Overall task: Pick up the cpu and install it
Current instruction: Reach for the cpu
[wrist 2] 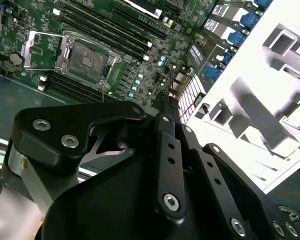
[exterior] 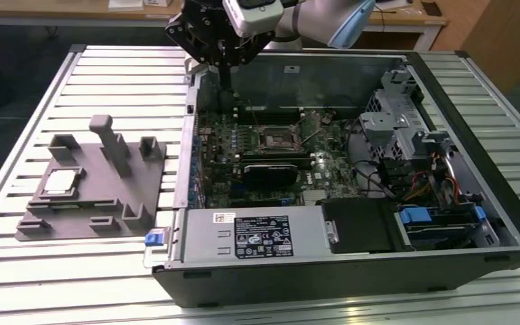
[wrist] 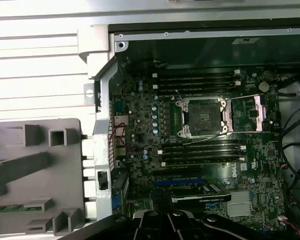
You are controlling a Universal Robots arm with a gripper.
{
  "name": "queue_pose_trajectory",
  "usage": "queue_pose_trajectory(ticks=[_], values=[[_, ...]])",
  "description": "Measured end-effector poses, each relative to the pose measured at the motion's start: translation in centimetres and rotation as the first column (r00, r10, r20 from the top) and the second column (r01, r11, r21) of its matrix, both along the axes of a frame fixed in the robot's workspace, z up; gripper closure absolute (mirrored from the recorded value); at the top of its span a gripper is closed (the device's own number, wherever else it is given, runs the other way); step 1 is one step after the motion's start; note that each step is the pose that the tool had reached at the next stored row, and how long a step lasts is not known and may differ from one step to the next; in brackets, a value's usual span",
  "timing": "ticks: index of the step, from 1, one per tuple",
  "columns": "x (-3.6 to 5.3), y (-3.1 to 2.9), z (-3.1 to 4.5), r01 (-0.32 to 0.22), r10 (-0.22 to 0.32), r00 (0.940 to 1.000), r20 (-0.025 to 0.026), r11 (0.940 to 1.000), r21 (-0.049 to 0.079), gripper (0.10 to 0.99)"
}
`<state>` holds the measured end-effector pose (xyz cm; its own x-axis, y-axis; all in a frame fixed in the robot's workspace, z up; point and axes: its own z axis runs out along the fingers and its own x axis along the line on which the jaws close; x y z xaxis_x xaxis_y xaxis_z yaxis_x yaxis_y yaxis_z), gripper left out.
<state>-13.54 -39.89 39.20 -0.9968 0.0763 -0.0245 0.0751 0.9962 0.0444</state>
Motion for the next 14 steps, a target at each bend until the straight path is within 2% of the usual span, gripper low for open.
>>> queue_pose_trajectory(ticks=[14], values=[[-0.53,0.00,-0.06,0.000,0.000,1.0000,0.0000,1.0000,0.000,0.980]])
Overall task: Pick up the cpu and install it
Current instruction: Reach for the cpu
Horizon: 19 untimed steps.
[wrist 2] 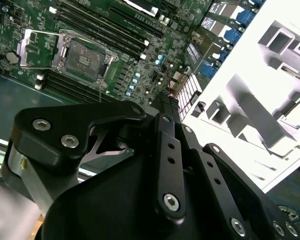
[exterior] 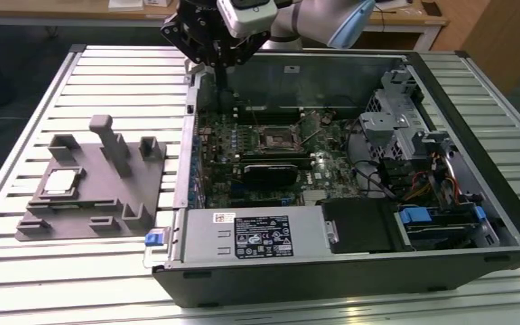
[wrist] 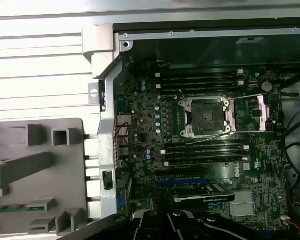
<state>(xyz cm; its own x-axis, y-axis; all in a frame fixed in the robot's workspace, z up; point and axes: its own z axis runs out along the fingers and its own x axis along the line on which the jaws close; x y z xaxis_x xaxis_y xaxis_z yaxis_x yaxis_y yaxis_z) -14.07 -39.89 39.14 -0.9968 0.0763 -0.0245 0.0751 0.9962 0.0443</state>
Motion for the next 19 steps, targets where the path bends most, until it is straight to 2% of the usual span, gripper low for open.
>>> queue_pose_trajectory(ticks=[19], values=[[-0.89,0.00,-0.09,0.000,0.000,1.0000,0.0000,1.0000,0.000,0.980]])
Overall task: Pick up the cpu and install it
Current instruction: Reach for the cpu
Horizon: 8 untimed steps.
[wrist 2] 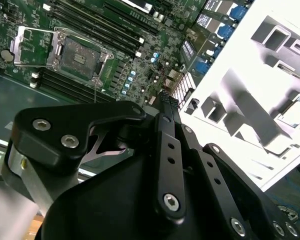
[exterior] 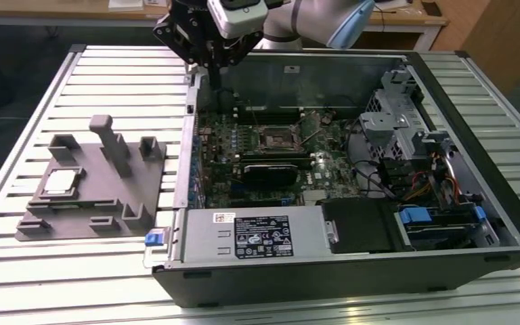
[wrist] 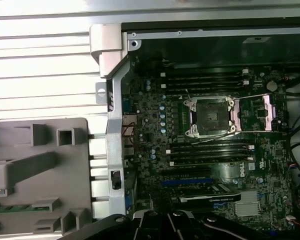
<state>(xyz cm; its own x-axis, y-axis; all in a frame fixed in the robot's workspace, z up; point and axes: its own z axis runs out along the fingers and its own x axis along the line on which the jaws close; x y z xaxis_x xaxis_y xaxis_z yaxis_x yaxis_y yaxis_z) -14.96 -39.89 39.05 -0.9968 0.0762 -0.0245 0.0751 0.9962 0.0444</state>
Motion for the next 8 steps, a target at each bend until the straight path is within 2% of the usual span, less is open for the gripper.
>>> queue_pose_trajectory(ticks=[8], values=[[-0.48,0.00,-0.04,0.000,0.000,1.0000,-0.0001,1.0000,0.000,0.980]])
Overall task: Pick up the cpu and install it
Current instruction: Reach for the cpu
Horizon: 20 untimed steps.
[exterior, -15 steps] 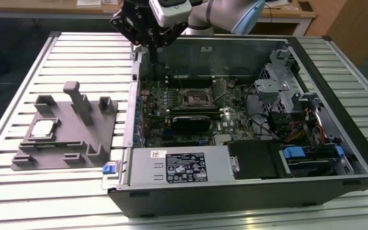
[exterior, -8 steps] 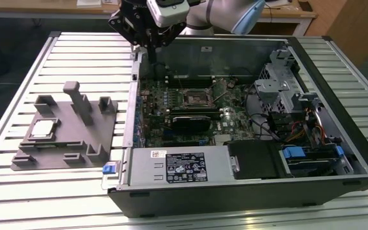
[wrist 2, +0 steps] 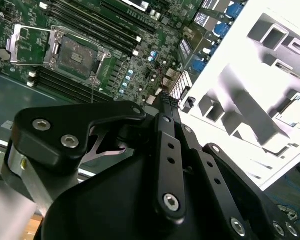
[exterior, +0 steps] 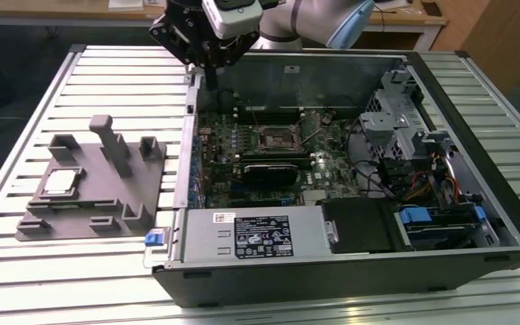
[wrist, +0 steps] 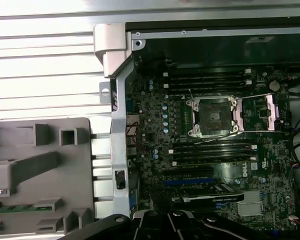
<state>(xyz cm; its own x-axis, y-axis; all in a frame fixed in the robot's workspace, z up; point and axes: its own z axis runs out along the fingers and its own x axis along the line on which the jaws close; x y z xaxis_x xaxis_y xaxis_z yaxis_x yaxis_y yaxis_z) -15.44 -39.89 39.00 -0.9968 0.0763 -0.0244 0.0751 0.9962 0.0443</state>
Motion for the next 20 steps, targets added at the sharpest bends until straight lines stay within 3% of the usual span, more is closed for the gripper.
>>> queue_pose_trajectory(ticks=[20], values=[[-1.35,0.00,-0.16,0.000,0.000,1.0000,0.0000,1.0000,0.000,0.980]])
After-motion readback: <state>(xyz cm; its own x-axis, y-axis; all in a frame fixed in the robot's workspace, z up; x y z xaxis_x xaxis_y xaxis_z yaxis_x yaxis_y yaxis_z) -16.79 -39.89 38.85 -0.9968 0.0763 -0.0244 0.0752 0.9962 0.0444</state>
